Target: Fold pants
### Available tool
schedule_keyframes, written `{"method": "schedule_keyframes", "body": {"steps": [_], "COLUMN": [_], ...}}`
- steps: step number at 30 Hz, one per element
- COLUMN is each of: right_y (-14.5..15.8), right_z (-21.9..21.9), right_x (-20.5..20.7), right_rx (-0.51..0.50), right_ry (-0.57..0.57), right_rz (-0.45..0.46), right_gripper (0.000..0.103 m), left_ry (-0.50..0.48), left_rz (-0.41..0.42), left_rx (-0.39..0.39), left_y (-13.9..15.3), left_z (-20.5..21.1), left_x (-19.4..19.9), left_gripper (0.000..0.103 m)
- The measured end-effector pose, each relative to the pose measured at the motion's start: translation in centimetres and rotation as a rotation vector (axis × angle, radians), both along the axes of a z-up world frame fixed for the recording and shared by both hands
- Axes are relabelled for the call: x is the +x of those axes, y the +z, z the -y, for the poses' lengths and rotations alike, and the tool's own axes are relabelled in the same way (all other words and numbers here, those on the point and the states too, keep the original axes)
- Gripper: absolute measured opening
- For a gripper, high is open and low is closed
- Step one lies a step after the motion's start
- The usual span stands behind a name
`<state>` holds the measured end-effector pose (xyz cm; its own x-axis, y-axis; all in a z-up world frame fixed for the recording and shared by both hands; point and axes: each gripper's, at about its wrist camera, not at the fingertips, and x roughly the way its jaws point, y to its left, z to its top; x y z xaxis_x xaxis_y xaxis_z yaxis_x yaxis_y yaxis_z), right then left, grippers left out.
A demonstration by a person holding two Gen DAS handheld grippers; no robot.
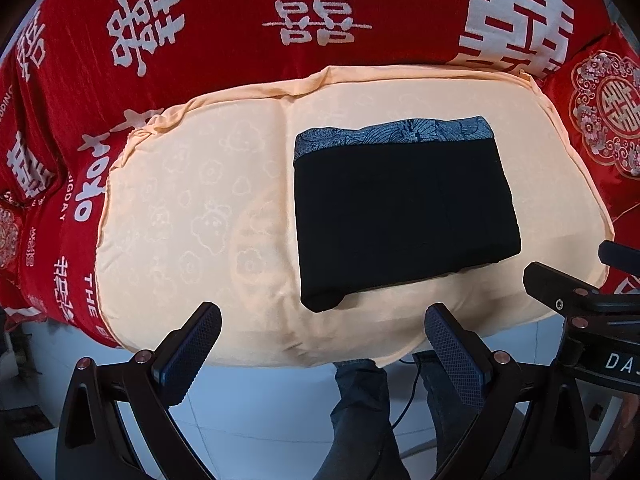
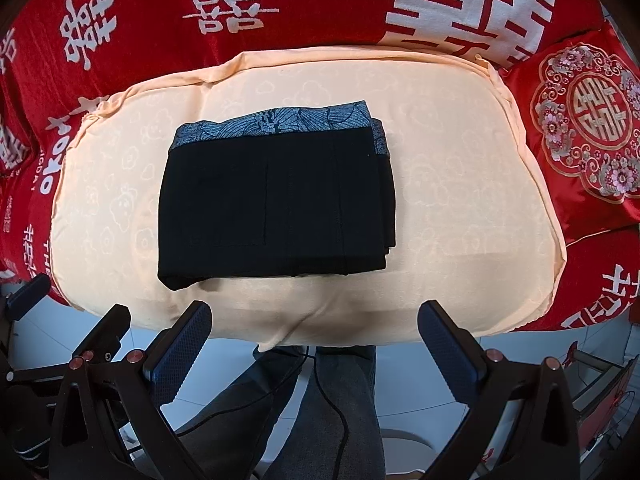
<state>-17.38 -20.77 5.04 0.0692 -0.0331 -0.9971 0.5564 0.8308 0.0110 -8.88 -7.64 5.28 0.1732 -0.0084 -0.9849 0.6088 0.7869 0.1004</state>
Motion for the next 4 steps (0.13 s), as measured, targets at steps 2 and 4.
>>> {"method": "schedule_keyframes", "body": {"steps": [2, 4], "right_y": [-0.04, -0.05], "right_z": [-0.09, -0.13], "right_x": [-0.04, -0.09], "right_rx": [-0.002, -0.001], "right_ry": [-0.002, -0.005], "right_rz": [-0.002, -0.001], "right_gripper": [0.103, 0.103], "left_ry": [-0.004, -0.004], "left_rz": [0.005, 0.002], "left_rx": [0.0, -0.001], "left_y": [0.06, 0.06], "left_z": [0.06, 0.07], "left_x": [-0.03, -0.04], "left_gripper": [0.102, 0.102]}}
